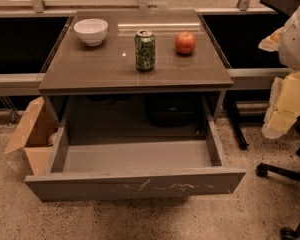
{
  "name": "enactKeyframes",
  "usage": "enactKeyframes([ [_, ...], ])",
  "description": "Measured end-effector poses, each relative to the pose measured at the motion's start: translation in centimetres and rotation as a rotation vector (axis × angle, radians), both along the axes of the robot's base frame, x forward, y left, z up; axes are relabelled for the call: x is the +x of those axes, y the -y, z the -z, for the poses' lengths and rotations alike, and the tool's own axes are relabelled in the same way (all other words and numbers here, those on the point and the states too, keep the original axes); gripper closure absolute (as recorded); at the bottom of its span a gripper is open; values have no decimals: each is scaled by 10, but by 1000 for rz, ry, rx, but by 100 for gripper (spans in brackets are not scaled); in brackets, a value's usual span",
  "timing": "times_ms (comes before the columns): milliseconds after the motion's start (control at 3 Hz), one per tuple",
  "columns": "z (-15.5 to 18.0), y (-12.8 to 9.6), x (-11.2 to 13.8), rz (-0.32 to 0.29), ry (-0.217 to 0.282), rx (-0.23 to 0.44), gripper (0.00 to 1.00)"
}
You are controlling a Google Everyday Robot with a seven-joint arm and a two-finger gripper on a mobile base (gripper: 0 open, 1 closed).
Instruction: Place green can into top drawer
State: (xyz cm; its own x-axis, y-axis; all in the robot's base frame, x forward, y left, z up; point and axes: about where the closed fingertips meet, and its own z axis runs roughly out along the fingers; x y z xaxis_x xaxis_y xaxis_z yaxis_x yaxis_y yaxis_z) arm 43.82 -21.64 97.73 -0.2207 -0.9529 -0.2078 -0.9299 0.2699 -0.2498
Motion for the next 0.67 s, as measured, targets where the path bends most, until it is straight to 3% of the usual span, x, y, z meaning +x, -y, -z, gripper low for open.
enactKeyframes([
  [333, -1, 0, 1, -1, 3, 1, 0],
  [667, 1, -5, 16, -24, 16, 29, 0],
])
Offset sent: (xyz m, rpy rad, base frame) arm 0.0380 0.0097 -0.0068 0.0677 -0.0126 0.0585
